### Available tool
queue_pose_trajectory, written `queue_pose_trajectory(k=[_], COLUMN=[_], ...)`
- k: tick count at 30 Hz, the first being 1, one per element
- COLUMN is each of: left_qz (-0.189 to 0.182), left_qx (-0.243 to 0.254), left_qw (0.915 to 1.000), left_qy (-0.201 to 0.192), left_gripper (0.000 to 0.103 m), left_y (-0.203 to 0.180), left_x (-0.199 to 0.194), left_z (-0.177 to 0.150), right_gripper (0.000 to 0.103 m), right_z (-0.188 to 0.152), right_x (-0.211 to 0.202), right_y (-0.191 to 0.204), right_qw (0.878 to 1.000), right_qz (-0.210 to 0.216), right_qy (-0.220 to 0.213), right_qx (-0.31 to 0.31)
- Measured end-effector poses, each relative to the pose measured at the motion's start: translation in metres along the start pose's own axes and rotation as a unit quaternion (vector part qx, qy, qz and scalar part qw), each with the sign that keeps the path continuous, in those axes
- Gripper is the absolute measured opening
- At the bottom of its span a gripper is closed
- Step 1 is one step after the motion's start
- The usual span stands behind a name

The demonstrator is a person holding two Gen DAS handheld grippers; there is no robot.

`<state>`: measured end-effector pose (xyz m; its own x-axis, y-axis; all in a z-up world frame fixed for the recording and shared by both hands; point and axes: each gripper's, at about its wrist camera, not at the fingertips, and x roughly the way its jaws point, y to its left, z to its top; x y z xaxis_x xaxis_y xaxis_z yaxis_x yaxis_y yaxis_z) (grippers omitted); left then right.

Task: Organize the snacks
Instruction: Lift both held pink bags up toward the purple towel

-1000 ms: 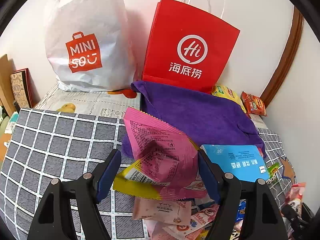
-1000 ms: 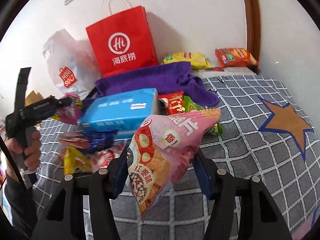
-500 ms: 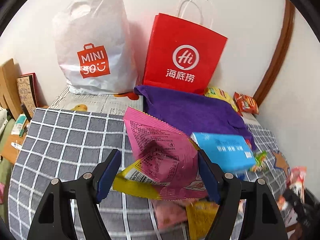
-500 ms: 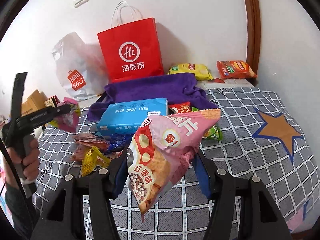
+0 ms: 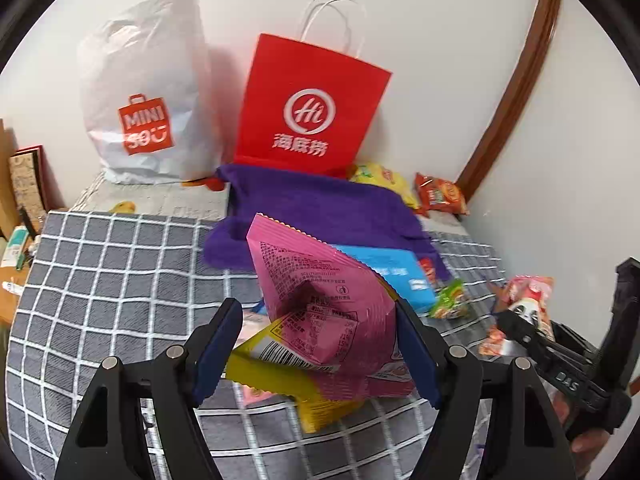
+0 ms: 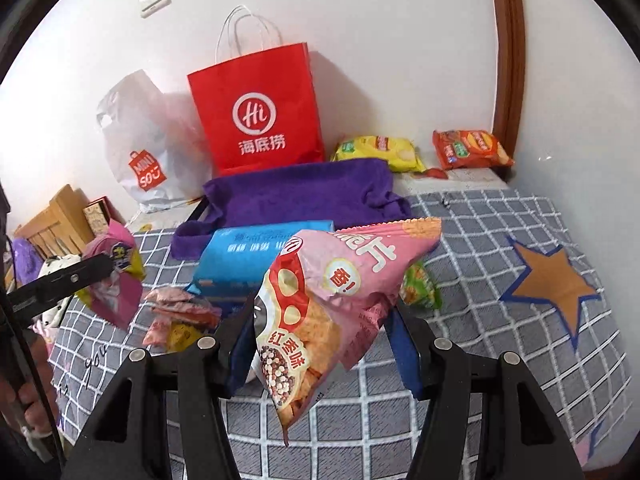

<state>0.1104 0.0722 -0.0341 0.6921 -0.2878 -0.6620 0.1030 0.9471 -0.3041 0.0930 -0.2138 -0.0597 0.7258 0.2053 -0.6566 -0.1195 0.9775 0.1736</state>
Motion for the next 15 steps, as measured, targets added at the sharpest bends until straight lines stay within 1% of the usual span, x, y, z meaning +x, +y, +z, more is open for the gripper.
queue_pose_trajectory(k=[2,7,10,15], left_qz=[-0.006,-0.006,0.002,-0.005], left_qx=[0.003,0.025,0.032,0.037], left_qw=[1.0,0.9997,0.9994,0.9992], left_qy=[0.0,-0.006,-0.01,-0.01], left_gripper=[0.075,0.075,0.075,0.075], left_y=[-0.006,-0.023,-0.028,-0.031], left_x=[0.0,-0.001,0.002,0.007], left_z=[0.005,0.018,0.028,0.047], right_gripper=[0.059,0.059,0.059,0.059], right_z=[0.007,0.027,0.04,0.06], right_x=[-0.001,0.001,0.005,0.019], right_y=[-0.002,-0.001,0.001,-0.001], right_qw=[1.0,1.0,1.0,1.0], right_qz=[0.005,0.019,0.021,0.026], right_qy=[-0.005,-0.017,-0.015,-0.007], right_qx=[0.001,0.004,0.0,0.0])
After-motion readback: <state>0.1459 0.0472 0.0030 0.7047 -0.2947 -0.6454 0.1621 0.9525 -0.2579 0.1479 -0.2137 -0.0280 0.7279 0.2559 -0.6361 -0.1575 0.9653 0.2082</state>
